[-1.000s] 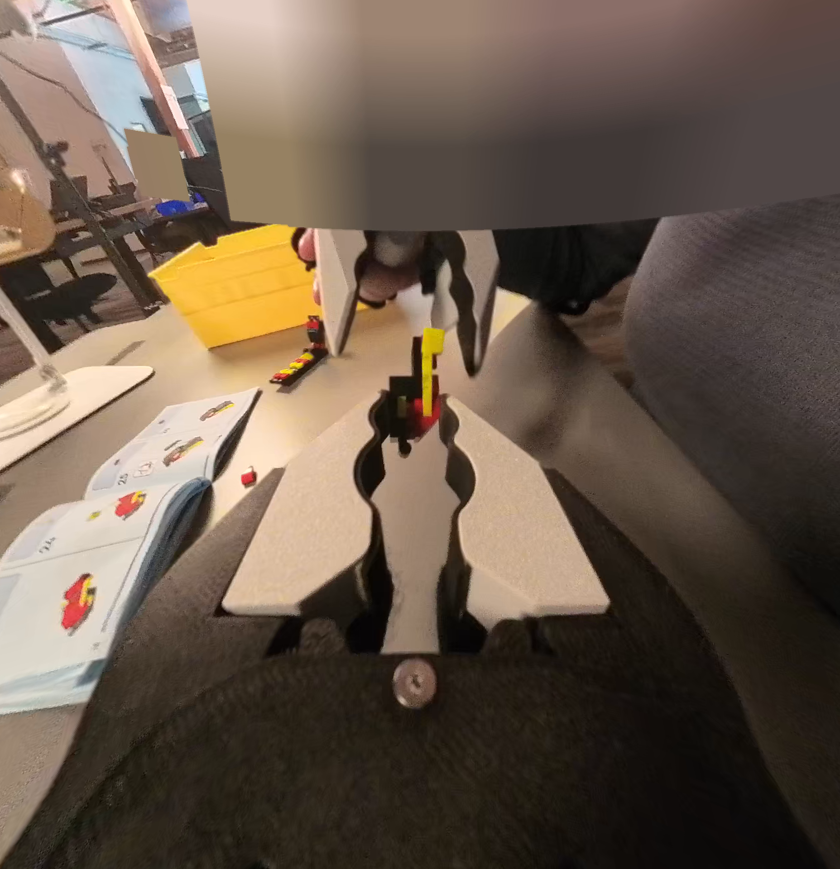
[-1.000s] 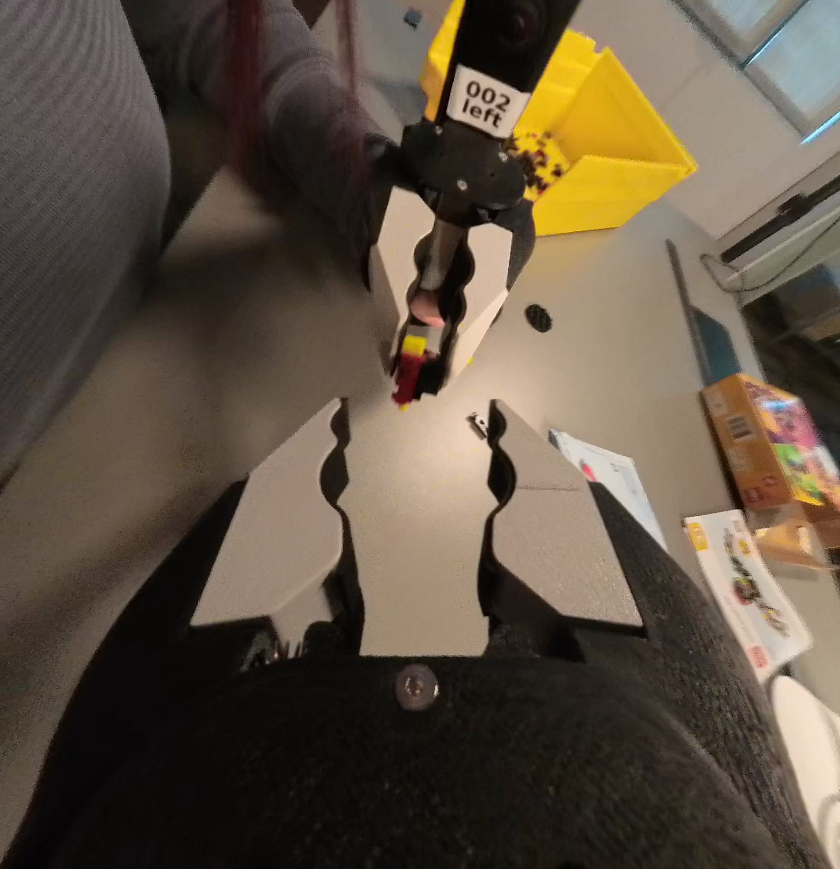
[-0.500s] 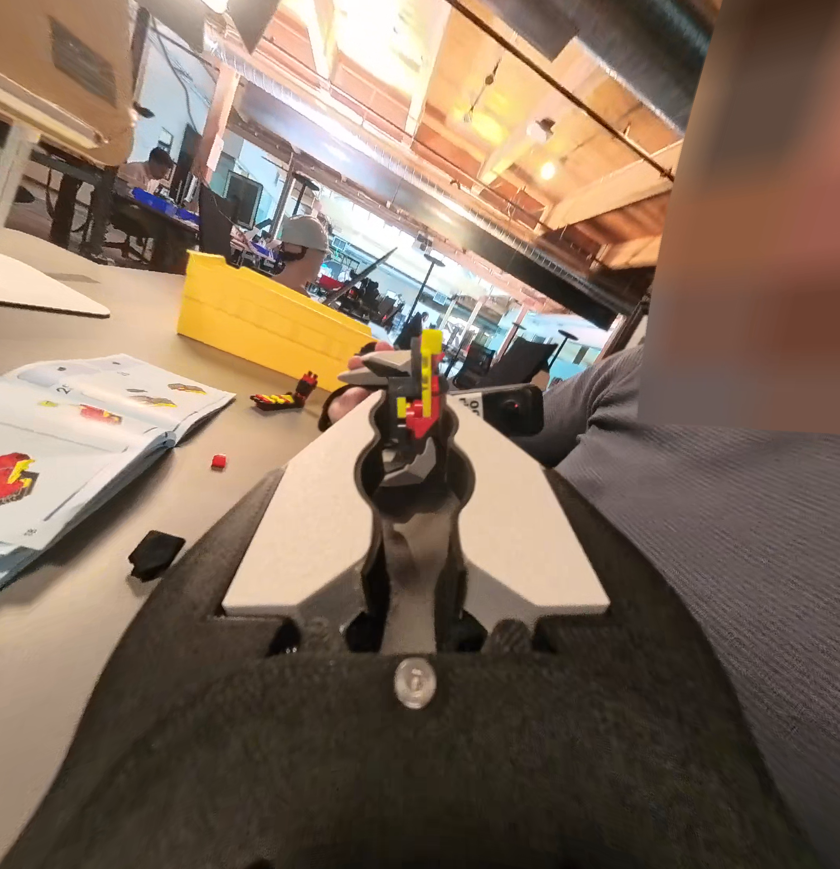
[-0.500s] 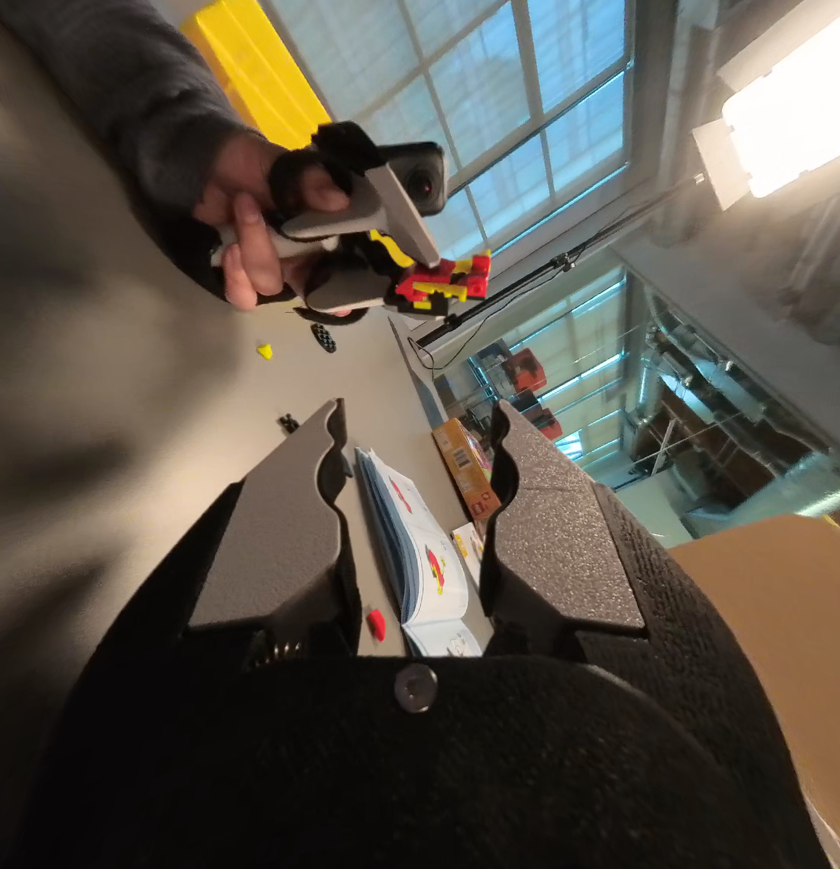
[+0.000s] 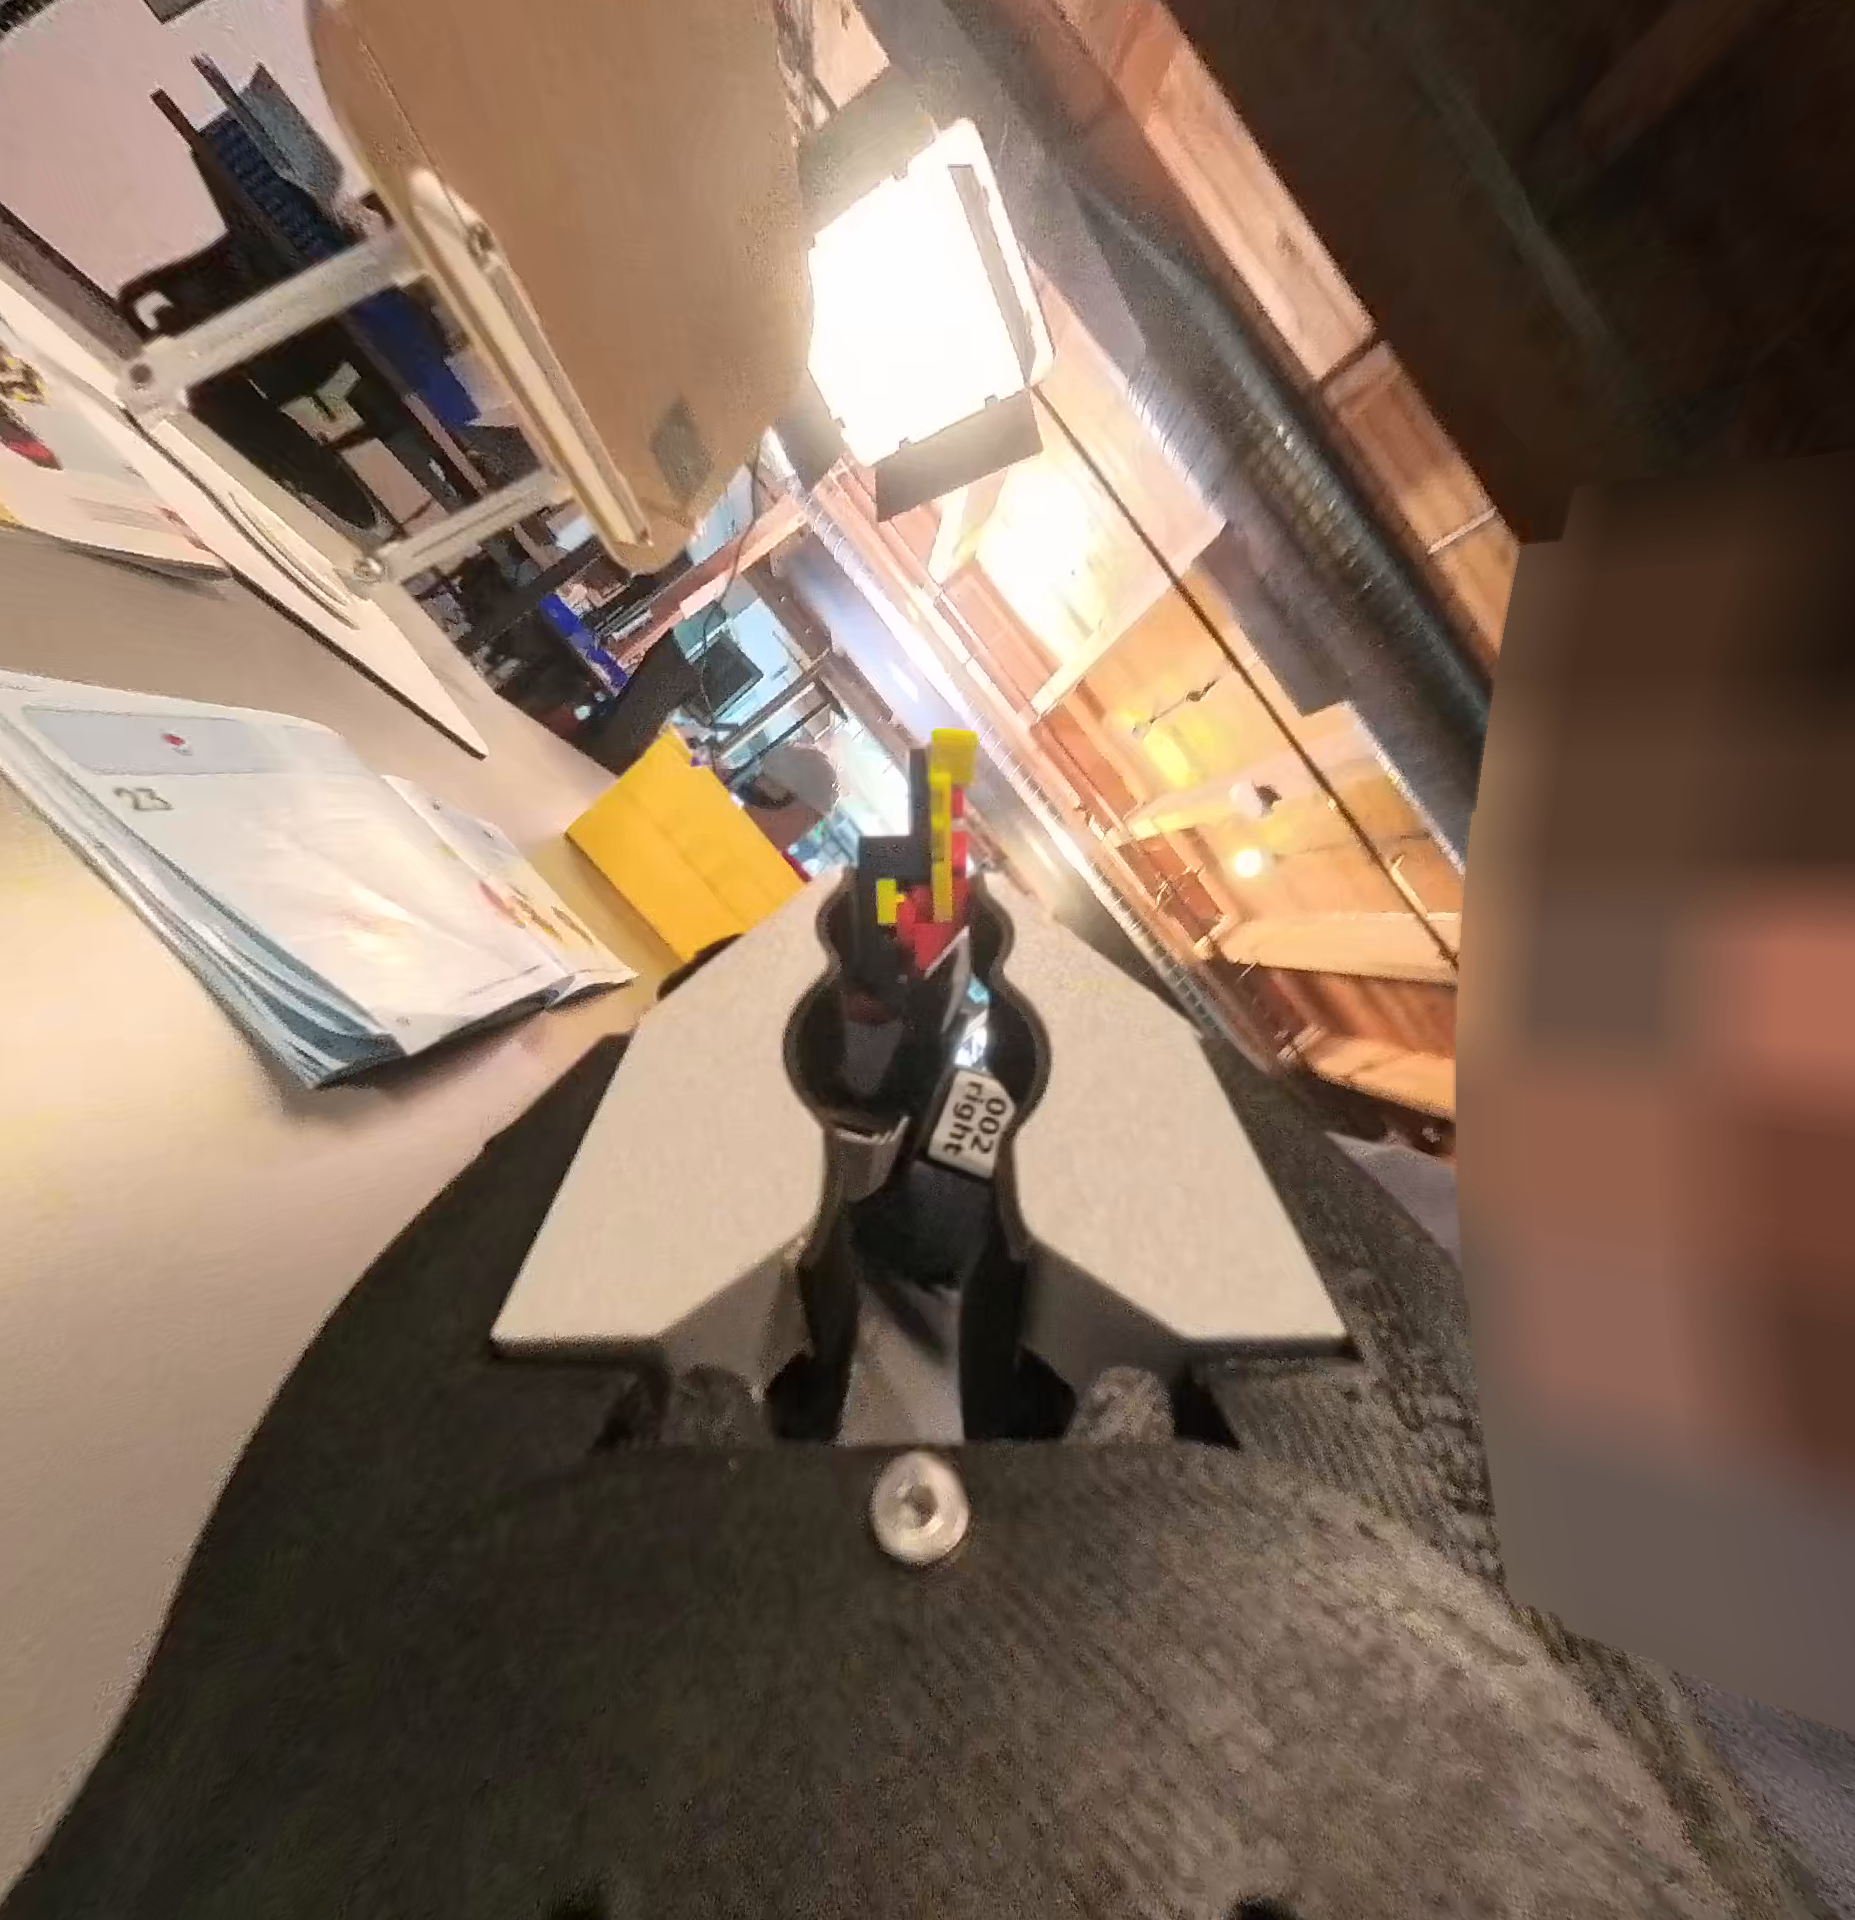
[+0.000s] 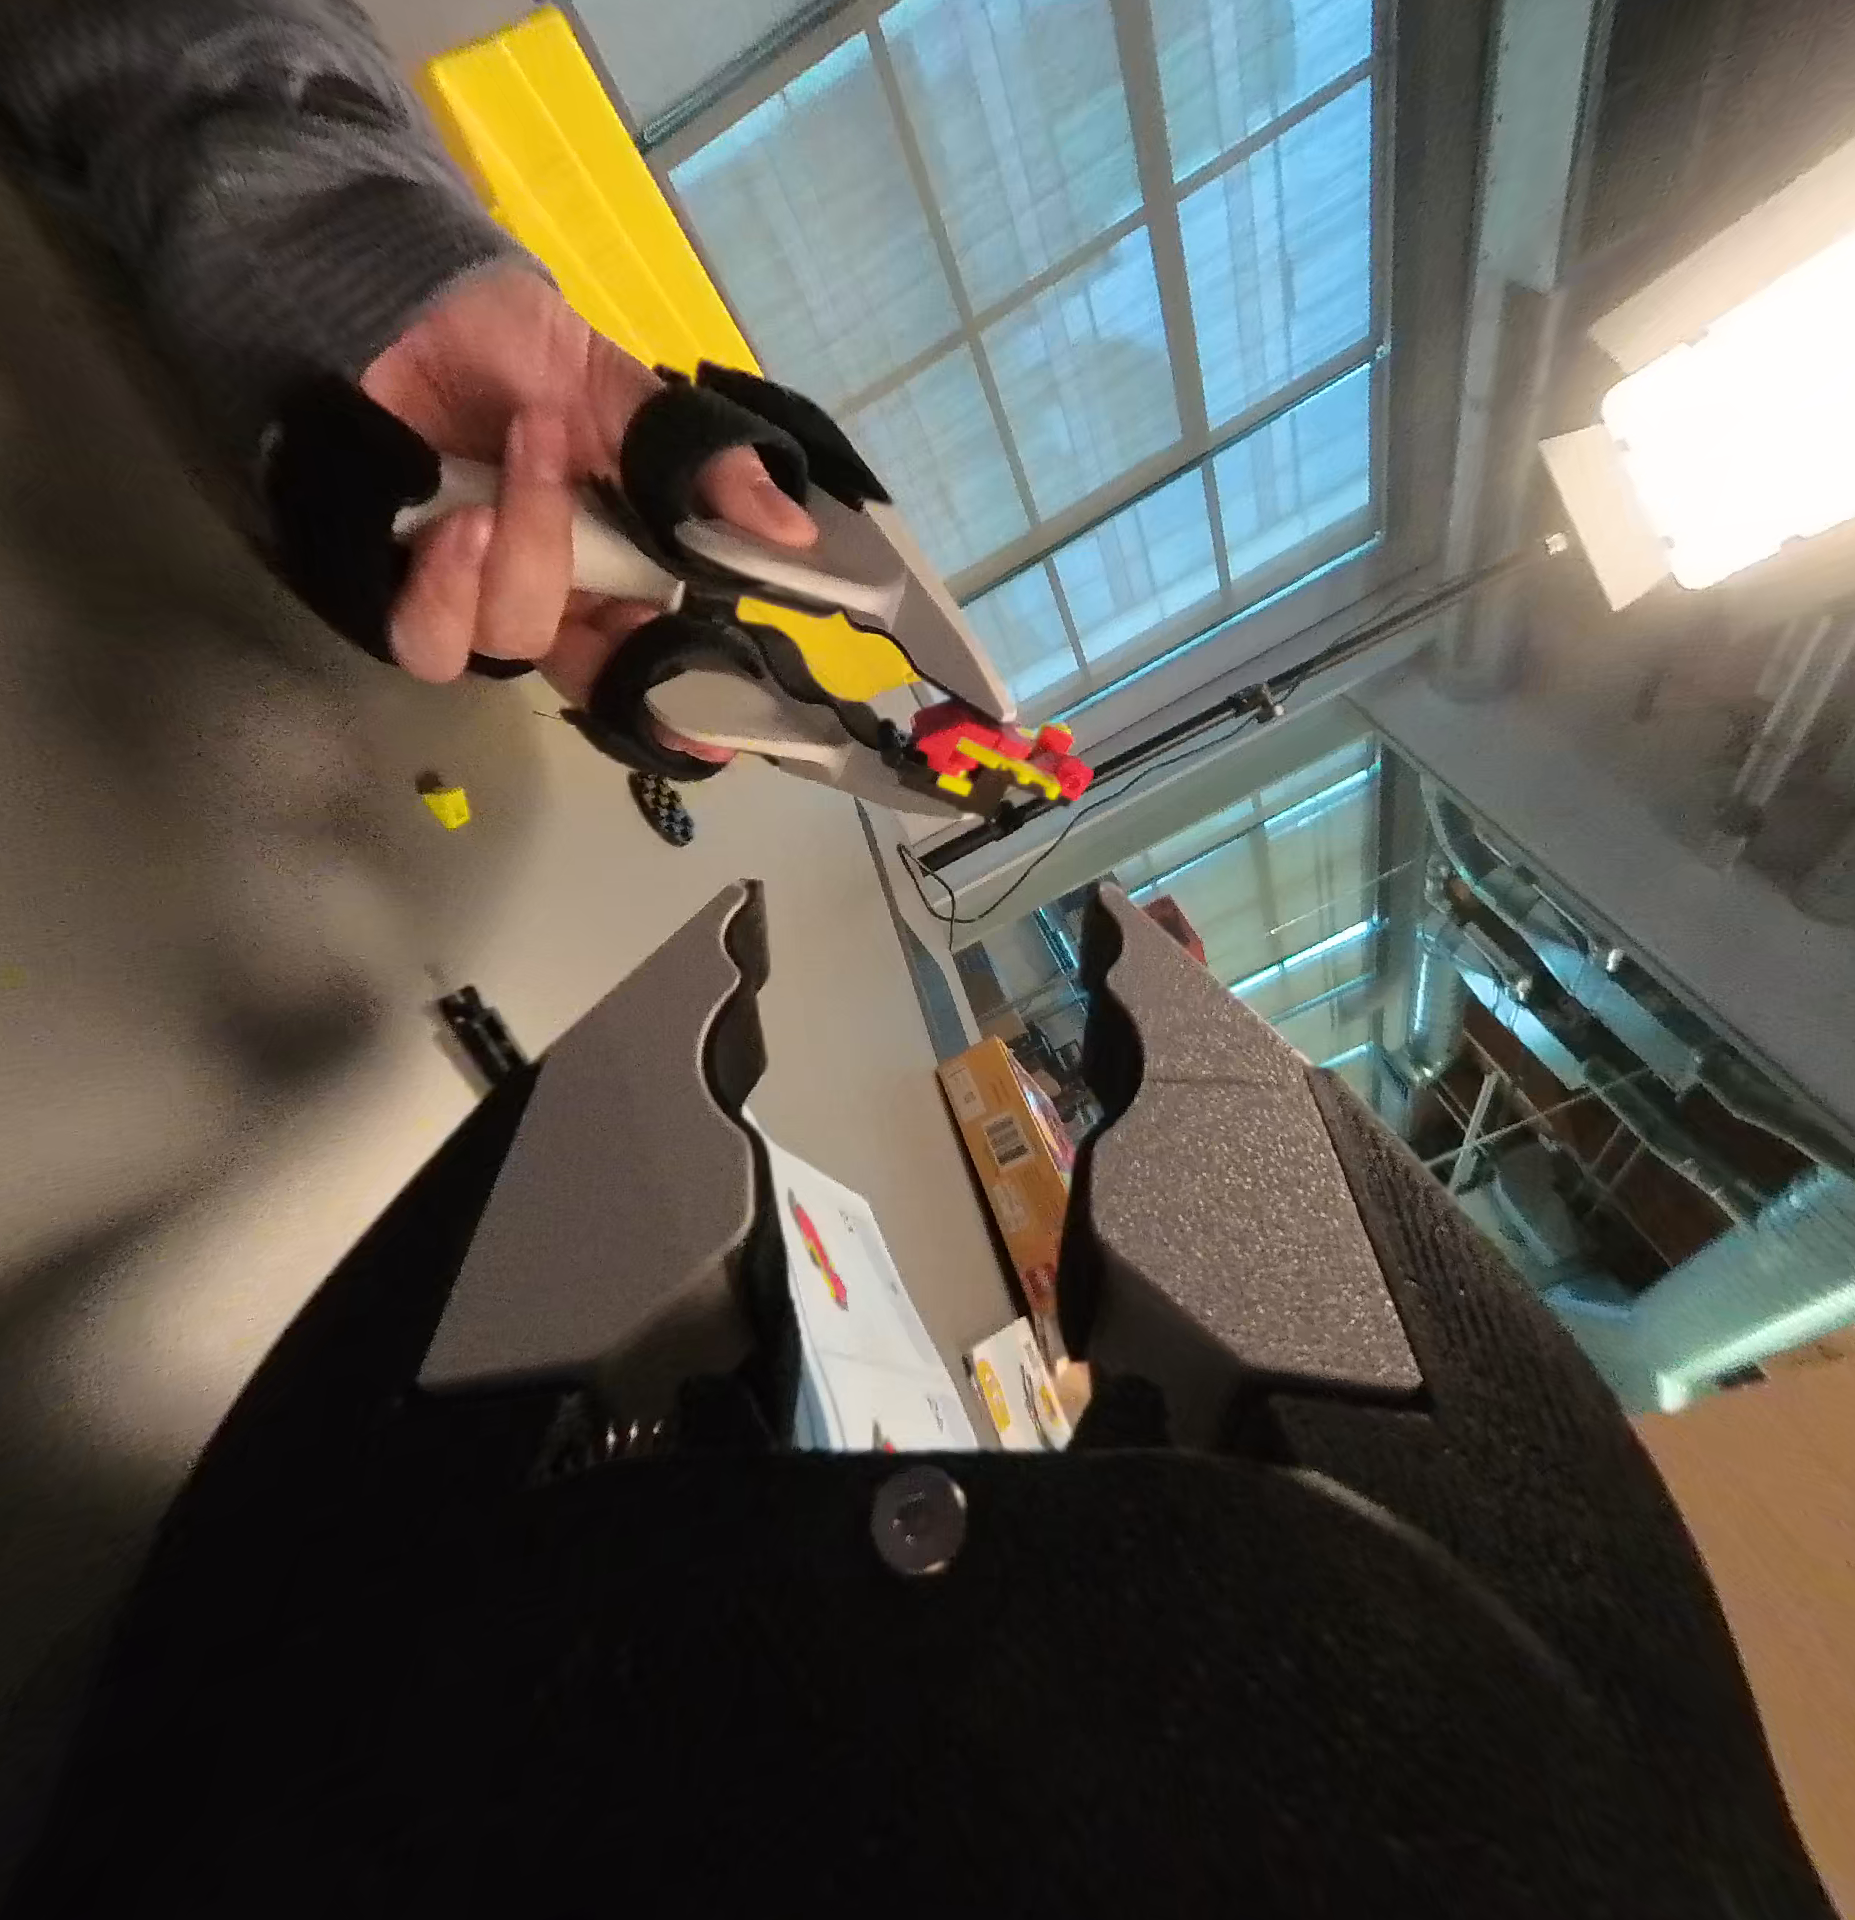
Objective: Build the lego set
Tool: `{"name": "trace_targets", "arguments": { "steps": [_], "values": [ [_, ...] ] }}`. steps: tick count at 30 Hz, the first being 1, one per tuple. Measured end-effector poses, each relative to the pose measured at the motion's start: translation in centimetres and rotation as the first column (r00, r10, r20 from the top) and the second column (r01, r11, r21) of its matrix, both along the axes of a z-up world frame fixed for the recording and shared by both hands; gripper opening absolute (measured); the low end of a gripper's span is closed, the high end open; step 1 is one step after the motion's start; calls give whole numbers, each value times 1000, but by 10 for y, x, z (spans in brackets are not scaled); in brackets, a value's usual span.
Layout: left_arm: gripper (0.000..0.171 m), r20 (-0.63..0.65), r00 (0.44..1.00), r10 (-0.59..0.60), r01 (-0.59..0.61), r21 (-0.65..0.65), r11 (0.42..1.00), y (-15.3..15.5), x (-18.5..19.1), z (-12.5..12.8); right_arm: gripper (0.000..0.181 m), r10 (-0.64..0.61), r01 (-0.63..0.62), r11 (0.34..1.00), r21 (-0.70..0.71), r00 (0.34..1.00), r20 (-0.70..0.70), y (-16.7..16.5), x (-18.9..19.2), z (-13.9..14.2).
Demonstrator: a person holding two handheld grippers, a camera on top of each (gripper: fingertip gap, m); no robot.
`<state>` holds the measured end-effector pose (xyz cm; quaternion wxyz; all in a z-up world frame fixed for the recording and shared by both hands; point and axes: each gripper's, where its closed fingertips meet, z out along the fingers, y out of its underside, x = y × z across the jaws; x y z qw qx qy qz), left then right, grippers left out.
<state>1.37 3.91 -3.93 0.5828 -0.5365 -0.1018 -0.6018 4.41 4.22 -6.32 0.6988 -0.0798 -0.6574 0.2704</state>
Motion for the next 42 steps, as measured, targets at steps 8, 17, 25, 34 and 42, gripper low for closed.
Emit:
{"name": "trace_targets", "arguments": {
  "steps": [8, 17, 25, 34, 42],
  "values": [
    [19, -10, 997, 75, -75, 57, 996, 3, -6, 5, 58, 58, -58, 986, -154, 998, -1, 8, -17, 12],
    [19, -150, 975, 163, -134, 187, 973, 4, 8, 14, 32, 519, -78, 338, -938, 847, 117, -4, -12, 20],
    [18, -305, 935, 182, -116, 223, 968, 4, 28, 10, 28, 600, -133, 160, -978, 800, -10, -2, -9, 31],
    [19, -404, 894, 195, -90, 265, 960, -1, 42, 8, 25, 631, -185, 126, -975, 773, -65, -2, 2, 38],
    [18, -462, 866, 190, -76, 253, 964, -3, 47, 3, 8, 662, -191, 114, -975, 746, -69, -8, 11, 37]
  ]
}}
